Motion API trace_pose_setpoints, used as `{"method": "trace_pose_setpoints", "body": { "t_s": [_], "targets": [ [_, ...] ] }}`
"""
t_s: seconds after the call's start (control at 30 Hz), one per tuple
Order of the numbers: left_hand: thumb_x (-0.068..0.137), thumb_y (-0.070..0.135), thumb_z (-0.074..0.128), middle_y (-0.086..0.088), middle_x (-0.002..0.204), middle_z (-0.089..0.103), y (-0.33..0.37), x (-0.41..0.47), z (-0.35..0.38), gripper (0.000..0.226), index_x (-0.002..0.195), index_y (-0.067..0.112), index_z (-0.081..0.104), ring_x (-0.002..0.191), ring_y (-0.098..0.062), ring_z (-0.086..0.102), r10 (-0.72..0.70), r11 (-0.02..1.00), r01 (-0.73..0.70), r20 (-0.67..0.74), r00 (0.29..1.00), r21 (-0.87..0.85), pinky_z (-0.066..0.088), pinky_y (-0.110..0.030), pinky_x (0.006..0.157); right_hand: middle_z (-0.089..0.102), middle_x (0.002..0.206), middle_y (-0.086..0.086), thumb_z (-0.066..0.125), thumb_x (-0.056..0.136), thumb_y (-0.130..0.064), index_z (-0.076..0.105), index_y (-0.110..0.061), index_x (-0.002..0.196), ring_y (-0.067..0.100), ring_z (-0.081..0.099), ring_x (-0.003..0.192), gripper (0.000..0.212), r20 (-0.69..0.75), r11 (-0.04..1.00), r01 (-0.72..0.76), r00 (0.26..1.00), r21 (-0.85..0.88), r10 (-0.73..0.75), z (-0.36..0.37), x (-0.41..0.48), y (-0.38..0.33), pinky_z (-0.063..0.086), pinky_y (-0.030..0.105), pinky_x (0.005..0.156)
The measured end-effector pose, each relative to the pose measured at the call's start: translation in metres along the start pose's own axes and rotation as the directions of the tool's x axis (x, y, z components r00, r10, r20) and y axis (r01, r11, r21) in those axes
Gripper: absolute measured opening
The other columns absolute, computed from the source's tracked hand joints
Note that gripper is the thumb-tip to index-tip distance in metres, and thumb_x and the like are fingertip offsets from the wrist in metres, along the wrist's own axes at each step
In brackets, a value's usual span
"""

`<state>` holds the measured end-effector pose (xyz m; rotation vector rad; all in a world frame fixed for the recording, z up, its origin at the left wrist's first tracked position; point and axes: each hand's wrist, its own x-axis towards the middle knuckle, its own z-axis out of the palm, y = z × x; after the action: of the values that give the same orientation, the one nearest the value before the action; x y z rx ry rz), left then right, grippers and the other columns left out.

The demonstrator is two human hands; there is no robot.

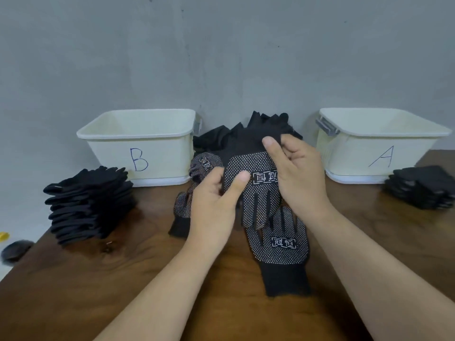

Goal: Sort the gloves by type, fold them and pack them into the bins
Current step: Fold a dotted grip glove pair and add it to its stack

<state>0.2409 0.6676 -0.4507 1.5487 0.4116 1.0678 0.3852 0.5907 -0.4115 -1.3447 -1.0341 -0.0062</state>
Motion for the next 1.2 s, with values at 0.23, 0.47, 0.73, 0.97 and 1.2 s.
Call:
{"method": "trace_pose_setpoints", "body": {
  "t_s": [0.23, 0.47, 0.73, 0.97, 1.2],
  "targets": [
    [0.102, 0.038, 0.07, 0.001, 0.092, 0.075, -0.035, 0.005, -0.009, 0.01, 0.1, 0.03, 0.073, 0.092, -0.016, 0.073, -0.116, 0.98, 0.106, 0.05, 0.992, 0.166, 0.062, -0.036, 0.085, 0.082, 0.104, -0.001, 0.061, 0.109, -0.02, 0.078, -0.015, 0.11, 0.012, 0.075, 0.102, 0.018, -0.023, 0.997, -0.068, 0.997, 0.045, 0.069, -0.018, 0.006, -0.003, 0.059, 0.035, 0.091],
    [0.098, 0.029, 0.07, 0.02, 0.099, 0.068, -0.051, -0.01, -0.005, 0.01, 0.092, 0.037, 0.067, 0.101, 0.0, 0.063, -0.091, 0.862, -0.048, 0.248, 0.965, 0.504, 0.044, -0.015, 0.082, 0.073, 0.078, -0.017, 0.061, 0.109, -0.016, 0.071, -0.022, 0.089, -0.003, 0.063, 0.076, 0.024, -0.038, 0.991, -0.135, 0.99, 0.025, 0.136, -0.038, 0.016, 0.02, 0.049, 0.017, 0.072],
    [0.091, 0.054, 0.068, 0.03, 0.113, 0.053, -0.053, -0.023, -0.008, 0.018, 0.104, 0.042, 0.065, 0.112, 0.002, 0.043, -0.115, 0.674, -0.295, 0.491, 0.864, 0.677, 0.041, -0.034, 0.104, 0.078, 0.109, 0.018, 0.062, 0.109, -0.025, 0.075, -0.004, 0.11, 0.024, 0.073, 0.104, 0.025, -0.114, 0.984, -0.154, 0.98, 0.087, 0.163, -0.05, 0.024, 0.034, 0.057, 0.053, 0.097],
    [0.088, 0.061, 0.067, 0.031, 0.114, 0.05, -0.052, -0.022, -0.007, 0.027, 0.108, 0.044, 0.063, 0.112, 0.0, 0.04, -0.159, 0.678, -0.261, 0.484, 0.86, 0.687, 0.046, -0.036, 0.099, 0.069, 0.109, 0.032, 0.065, 0.106, -0.043, 0.067, 0.004, 0.109, 0.029, 0.067, 0.097, 0.048, -0.051, 0.975, -0.196, 0.978, 0.103, 0.202, -0.041, 0.002, 0.052, 0.054, 0.062, 0.096],
    [0.086, 0.069, 0.057, 0.029, 0.113, 0.049, -0.052, -0.023, -0.006, 0.032, 0.105, 0.044, 0.062, 0.109, 0.001, 0.04, -0.167, 0.662, -0.266, 0.484, 0.859, 0.701, 0.05, -0.038, 0.094, 0.069, 0.085, -0.007, 0.061, 0.11, -0.027, 0.072, -0.027, 0.082, 0.01, 0.063, 0.085, 0.029, 0.014, 0.956, -0.259, 0.966, 0.135, 0.259, -0.044, -0.025, 0.048, 0.051, 0.036, 0.082]
  ]
}}
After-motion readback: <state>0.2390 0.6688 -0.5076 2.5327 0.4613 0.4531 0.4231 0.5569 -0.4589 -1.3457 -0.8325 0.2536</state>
